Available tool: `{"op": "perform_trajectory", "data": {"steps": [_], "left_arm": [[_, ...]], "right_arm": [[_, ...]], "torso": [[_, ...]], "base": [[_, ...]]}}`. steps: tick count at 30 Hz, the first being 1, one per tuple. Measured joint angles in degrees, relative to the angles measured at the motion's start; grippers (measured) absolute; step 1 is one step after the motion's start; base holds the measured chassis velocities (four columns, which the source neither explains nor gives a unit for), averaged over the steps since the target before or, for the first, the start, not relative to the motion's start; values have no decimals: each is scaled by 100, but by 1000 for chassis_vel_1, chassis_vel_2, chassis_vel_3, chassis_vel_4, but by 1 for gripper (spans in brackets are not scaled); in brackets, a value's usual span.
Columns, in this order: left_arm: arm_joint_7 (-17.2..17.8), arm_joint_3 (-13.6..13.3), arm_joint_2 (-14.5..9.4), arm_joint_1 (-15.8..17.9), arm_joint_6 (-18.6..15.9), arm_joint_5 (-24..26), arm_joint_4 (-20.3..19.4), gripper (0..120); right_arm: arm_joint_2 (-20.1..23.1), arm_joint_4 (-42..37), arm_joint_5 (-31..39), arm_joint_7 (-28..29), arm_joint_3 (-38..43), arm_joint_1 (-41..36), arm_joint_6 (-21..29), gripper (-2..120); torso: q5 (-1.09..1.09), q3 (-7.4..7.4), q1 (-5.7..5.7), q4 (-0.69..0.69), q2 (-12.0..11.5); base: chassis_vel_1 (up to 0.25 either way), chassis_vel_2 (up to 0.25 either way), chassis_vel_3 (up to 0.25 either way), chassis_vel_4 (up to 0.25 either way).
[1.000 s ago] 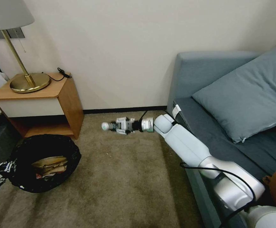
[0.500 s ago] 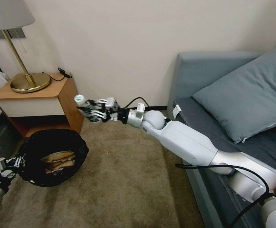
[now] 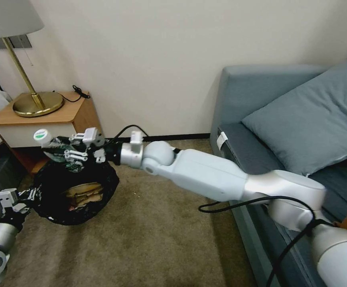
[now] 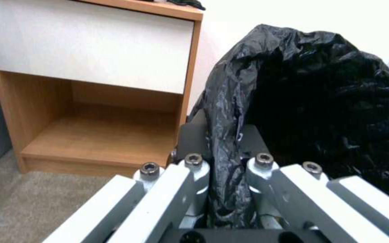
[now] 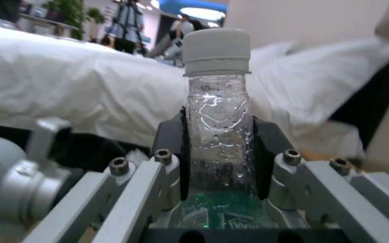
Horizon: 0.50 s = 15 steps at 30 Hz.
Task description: Pick up the trash bin, then pick up the garbage on the floor and place it into the trash bin.
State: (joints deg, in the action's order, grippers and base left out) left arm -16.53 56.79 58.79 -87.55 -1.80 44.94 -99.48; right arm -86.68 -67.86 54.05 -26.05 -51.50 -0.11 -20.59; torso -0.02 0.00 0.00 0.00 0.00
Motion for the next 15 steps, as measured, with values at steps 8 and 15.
{"op": "perform_trajectory", "data": {"steps": [8, 15], "left_arm": [[-15, 31, -16, -25, 0, 50, -20, 4], [-41, 71, 18, -76, 14, 74, -68, 4]], "right_arm": [[-405, 529, -190, 410, -168, -303, -25, 25], [-371, 556, -466, 705, -189, -467, -83, 48]], "torso": [[0, 0, 0, 0, 0], [1, 0, 0, -1, 0]], "base": [[0, 0, 0, 0], [0, 0, 0, 0]]}}
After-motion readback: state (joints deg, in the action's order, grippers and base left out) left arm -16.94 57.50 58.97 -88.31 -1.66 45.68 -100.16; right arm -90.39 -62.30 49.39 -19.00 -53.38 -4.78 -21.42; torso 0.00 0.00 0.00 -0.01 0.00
